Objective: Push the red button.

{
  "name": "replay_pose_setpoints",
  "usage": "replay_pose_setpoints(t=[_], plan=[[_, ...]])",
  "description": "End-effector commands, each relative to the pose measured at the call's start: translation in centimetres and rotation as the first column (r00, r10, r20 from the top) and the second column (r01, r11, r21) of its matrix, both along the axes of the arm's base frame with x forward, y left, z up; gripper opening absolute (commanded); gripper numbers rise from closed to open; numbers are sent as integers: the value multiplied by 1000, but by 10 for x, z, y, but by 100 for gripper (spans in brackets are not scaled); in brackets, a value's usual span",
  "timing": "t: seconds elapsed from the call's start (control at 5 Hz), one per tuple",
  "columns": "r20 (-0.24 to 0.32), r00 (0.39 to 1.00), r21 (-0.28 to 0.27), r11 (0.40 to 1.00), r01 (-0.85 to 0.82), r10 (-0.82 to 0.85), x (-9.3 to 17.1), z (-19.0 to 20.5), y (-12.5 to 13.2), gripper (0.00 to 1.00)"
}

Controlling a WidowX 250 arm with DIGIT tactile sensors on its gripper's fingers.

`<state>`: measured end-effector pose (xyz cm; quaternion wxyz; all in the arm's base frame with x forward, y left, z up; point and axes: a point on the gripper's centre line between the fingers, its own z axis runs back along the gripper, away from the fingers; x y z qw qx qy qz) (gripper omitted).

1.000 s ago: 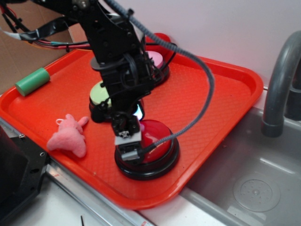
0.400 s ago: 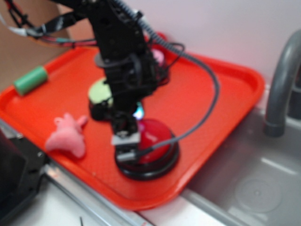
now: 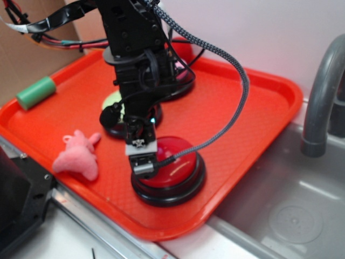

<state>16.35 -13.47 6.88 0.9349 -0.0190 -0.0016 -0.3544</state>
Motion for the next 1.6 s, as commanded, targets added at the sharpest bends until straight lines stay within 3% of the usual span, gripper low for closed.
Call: replay_pose_setpoints(t=[0.0, 1.4], plan=[[83, 996, -50, 999, -17, 21, 8, 31, -11, 100], [93, 994, -35, 998, -55, 58, 16, 78, -18, 100]])
